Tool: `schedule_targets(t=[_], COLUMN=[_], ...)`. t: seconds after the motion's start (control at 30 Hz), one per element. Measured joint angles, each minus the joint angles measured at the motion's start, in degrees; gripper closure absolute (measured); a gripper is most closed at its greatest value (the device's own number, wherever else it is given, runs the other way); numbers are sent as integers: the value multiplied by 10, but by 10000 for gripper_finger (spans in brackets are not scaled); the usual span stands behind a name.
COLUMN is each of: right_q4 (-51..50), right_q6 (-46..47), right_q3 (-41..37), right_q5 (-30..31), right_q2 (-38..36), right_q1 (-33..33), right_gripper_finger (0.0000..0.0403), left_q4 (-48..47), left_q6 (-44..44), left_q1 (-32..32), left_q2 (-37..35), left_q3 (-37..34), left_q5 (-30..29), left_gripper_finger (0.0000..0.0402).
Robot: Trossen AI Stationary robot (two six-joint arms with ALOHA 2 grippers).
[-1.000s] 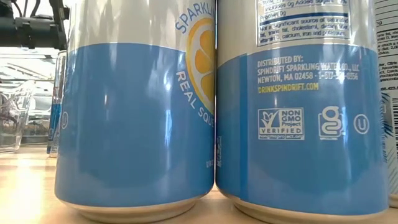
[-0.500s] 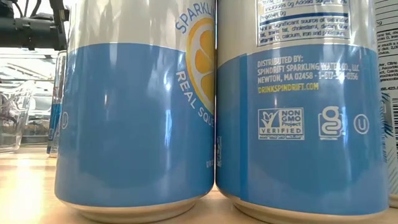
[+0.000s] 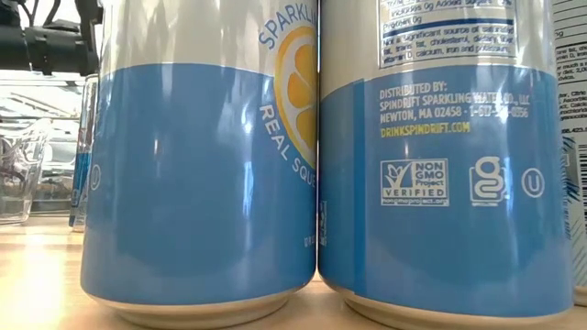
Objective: Sort soda cans
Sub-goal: Move the bottom transparent bin to the center of the table
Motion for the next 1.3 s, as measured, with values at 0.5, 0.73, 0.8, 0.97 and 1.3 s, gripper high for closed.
schedule_targets(t=[0.5,0.73,0.8,0.97,1.3], right_q4=[-2,-14,-25,-44,-112], right_q6=[-42,-61,-61,-61,-72], right_q3=[0,0,0,0,0], right_q5=[-30,-30,-30,-60,-98], right_q2=[0,0,0,0,0], right_q1=[1,1,1,1,1], right_gripper_finger=[303,303,303,303,303], left_q4=[23,-81,-127,-361,-698], left_q6=[-92,-42,-30,-90,-368], left_q1=[0,-8,-12,-13,-68], left_q2=[10,137,198,356,501], left_q3=[17,181,244,404,500], left_q5=[101,125,140,215,246], left_gripper_finger=[15,15,15,15,15])
